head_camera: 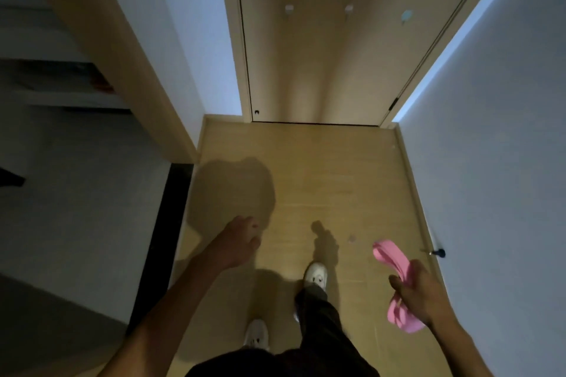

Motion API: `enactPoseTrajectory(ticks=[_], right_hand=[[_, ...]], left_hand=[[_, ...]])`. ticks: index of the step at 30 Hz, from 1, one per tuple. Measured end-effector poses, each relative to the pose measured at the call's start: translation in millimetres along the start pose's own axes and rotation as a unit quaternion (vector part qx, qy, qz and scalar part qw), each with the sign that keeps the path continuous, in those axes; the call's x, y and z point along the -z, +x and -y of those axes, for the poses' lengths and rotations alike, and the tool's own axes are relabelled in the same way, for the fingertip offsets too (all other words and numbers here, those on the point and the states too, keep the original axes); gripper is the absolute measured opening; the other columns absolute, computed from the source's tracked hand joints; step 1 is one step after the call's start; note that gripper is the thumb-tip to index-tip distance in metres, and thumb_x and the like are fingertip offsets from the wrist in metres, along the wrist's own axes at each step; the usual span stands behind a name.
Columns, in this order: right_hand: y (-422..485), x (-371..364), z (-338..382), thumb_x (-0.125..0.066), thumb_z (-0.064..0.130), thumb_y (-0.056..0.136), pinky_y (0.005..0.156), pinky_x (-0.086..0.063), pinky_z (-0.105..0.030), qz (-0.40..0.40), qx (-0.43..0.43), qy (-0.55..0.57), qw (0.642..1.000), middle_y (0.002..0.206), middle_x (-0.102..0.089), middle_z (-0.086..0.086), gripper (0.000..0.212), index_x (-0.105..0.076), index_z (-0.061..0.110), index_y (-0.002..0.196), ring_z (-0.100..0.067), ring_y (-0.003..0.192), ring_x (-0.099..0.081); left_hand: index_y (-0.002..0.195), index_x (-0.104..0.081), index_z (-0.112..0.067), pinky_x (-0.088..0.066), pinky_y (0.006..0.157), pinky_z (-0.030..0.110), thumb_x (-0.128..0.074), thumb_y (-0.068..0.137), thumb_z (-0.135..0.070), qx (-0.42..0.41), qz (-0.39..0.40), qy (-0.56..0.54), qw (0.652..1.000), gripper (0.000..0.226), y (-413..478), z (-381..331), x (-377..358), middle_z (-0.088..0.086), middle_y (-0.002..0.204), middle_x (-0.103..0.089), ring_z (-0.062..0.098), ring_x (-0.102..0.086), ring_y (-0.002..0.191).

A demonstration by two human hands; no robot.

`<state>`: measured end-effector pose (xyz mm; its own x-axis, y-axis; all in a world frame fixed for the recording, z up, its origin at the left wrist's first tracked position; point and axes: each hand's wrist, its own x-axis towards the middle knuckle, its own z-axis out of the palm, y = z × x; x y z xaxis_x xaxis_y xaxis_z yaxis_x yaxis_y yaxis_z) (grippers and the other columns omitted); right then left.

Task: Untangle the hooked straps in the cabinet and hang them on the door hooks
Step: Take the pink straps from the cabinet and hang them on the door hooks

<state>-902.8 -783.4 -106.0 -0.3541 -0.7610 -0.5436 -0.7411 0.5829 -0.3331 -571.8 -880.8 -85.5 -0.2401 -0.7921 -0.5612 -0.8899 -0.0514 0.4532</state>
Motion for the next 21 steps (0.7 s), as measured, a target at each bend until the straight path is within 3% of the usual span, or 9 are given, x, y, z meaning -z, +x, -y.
enactPoseTrajectory(ticks=[2,7,11,16,21], right_hand=[[34.7,16.7,6.1,-0.060,0.016,0.090,0.052,-0.044,-0.024,0.002,-0.010,0.009,1.000,0.068,-0.056,-0.001,0.017,-0.045,0.011,0.084,-0.014,0.060,-0.058],[132.5,70.6,47.2,-0.059,0.017,0.090,0.056,-0.050,-0.033,0.009,0.010,0.022,1.000,0.073,-0.059,-0.006,0.016,-0.046,0.009,0.092,-0.022,0.065,-0.062],[197.3,115.3,101.1,-0.059,0.017,0.090,0.048,-0.036,-0.022,0.003,0.065,0.007,0.998,0.078,-0.055,-0.005,0.018,-0.042,0.011,0.094,-0.012,0.059,-0.053],[271.9,151.0,178.6,-0.060,0.020,0.088,0.063,-0.055,-0.037,0.007,0.117,-0.007,0.993,0.087,-0.061,-0.010,0.026,-0.049,0.005,0.106,-0.026,0.071,-0.064],[340.1,160.7,258.1,-0.058,0.019,0.090,0.060,-0.050,-0.029,0.015,0.154,-0.008,0.988,0.089,-0.057,-0.004,0.031,-0.047,0.005,0.116,-0.021,0.073,-0.062]], left_hand=[[0.135,-0.042,-0.005,-0.032,0.104,0.027,-0.042,0.096,-0.024,0.001,-0.010,0.001,1.000,0.044,36.0,-16.7,15.7,0.014,0.139,-0.043,0.026,-0.040,0.129],[0.134,-0.042,-0.008,-0.034,0.104,0.029,-0.046,0.095,-0.026,0.018,-0.027,0.005,0.999,0.043,115.3,-54.1,55.9,0.014,0.136,-0.045,0.026,-0.043,0.126],[0.135,-0.042,-0.010,-0.035,0.102,0.026,-0.047,0.095,-0.028,0.040,-0.027,-0.002,0.999,0.044,157.6,-69.6,87.0,0.011,0.137,-0.046,0.024,-0.045,0.126],[0.138,-0.039,-0.014,-0.034,0.110,0.032,-0.045,0.096,-0.025,0.079,-0.034,-0.064,0.994,0.044,198.6,-63.0,123.6,0.006,0.142,-0.040,0.020,-0.039,0.132],[0.141,-0.036,-0.010,-0.032,0.111,0.030,-0.043,0.098,-0.025,0.094,-0.042,-0.073,0.992,0.046,255.7,-34.5,170.8,0.009,0.144,-0.038,0.021,-0.036,0.134]])
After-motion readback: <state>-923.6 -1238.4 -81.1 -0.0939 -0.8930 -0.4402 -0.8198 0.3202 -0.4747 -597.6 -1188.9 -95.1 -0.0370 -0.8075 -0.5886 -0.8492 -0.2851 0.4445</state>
